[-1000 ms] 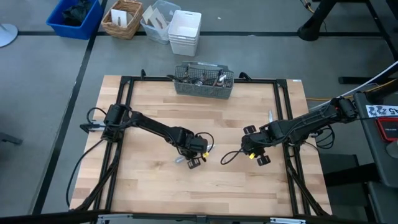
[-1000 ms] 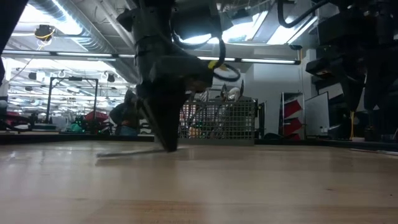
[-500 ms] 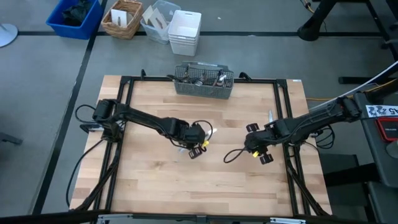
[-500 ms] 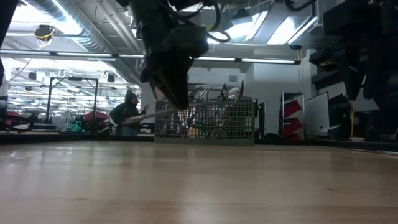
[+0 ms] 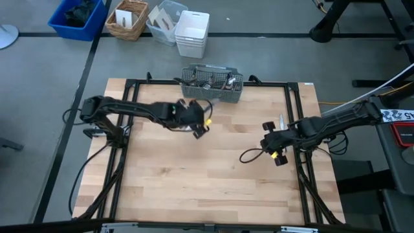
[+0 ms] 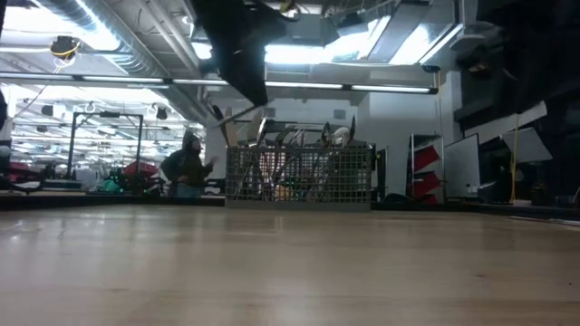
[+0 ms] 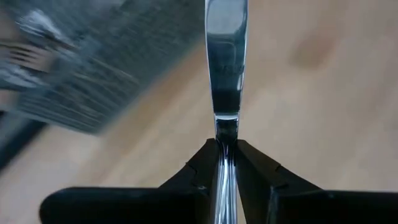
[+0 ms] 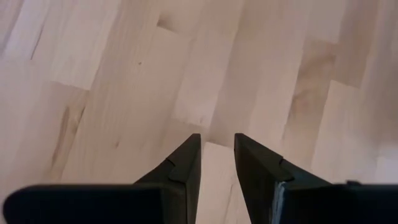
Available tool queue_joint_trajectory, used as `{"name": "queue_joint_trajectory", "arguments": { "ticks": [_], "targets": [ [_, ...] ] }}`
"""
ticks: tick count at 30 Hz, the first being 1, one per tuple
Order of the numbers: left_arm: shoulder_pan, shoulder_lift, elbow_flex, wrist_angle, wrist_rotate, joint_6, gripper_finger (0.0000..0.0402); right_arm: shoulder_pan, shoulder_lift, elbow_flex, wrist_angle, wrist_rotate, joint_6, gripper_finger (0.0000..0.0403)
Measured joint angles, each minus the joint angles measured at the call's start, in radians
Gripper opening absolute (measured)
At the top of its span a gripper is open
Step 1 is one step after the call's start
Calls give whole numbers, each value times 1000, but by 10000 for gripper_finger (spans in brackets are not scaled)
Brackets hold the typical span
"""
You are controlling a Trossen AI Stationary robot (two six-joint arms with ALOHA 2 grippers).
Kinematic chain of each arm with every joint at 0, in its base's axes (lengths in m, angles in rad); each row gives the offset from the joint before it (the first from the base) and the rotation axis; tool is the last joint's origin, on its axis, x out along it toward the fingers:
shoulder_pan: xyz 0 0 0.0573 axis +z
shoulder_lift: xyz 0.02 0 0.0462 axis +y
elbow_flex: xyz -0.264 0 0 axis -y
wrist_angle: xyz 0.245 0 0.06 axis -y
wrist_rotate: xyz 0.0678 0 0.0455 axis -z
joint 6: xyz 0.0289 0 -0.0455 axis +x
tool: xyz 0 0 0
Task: Sort silverware
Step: Put the table knife into the gray silverware organizer
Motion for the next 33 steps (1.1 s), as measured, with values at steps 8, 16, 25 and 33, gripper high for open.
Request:
{"name": "queue_joint_trajectory", "arguments": {
  "ticks": [8,16,25,33],
  "targets": [
    [117,-96,0,61,-161,107,40,0,-17,0,-1,51,0,99],
    [249,-105,0,317,-199,266,40,0,-17,0,3,68,0,99],
    [365,-103,-3,490,-199,409,40,0,-17,0,4,68,0,99],
    [440,-102,-92,704,-198,473,40,0,-17,0,5,68,0,99]
  ]
}}
